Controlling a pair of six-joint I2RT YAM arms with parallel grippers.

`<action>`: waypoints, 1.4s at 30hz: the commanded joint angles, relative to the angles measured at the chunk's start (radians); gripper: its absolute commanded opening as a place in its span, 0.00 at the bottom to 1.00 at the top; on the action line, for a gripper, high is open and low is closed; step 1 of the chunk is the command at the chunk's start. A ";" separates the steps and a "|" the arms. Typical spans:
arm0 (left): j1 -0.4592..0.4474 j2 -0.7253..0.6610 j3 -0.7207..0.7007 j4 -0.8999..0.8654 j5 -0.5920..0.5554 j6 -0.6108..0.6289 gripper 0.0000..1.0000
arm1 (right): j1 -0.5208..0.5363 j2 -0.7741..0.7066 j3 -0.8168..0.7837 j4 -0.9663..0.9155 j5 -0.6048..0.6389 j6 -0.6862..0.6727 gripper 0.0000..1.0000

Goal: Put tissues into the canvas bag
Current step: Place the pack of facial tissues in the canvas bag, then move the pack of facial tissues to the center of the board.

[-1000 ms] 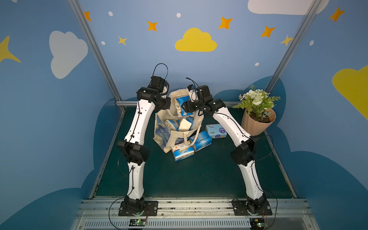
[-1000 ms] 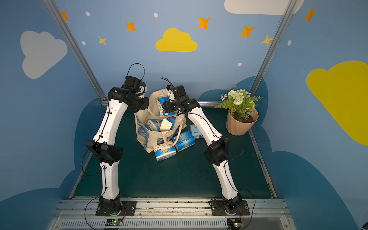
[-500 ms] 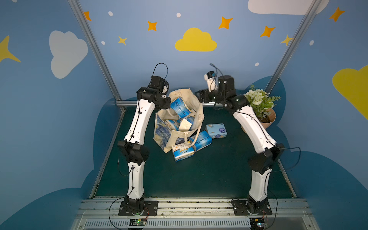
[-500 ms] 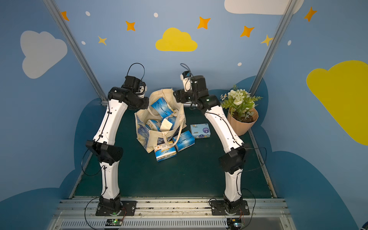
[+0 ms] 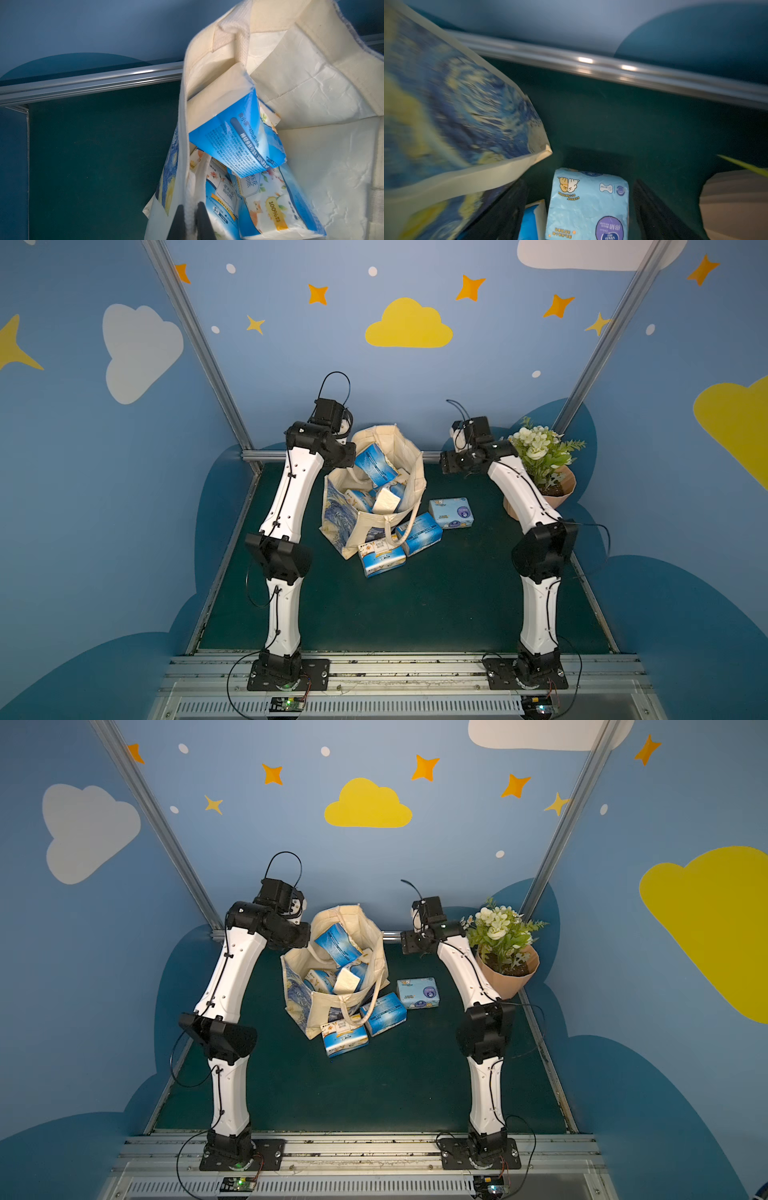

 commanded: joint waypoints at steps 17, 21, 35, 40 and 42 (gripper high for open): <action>-0.003 -0.029 0.000 -0.031 -0.037 0.017 0.10 | -0.019 0.265 0.138 -0.110 0.123 -0.032 0.82; -0.001 -0.023 0.000 -0.022 -0.034 0.017 0.10 | -0.024 0.205 0.025 -0.113 0.125 -0.036 0.81; -0.001 -0.009 0.022 -0.028 -0.011 0.020 0.10 | -0.050 -0.053 -0.383 -0.195 0.099 0.008 0.81; -0.003 -0.009 0.020 -0.031 -0.004 0.017 0.10 | -0.059 -0.205 -0.556 -0.220 0.075 0.104 0.81; -0.004 -0.006 0.020 -0.025 0.001 0.017 0.10 | -0.059 -0.253 -0.591 -0.214 0.080 0.132 0.82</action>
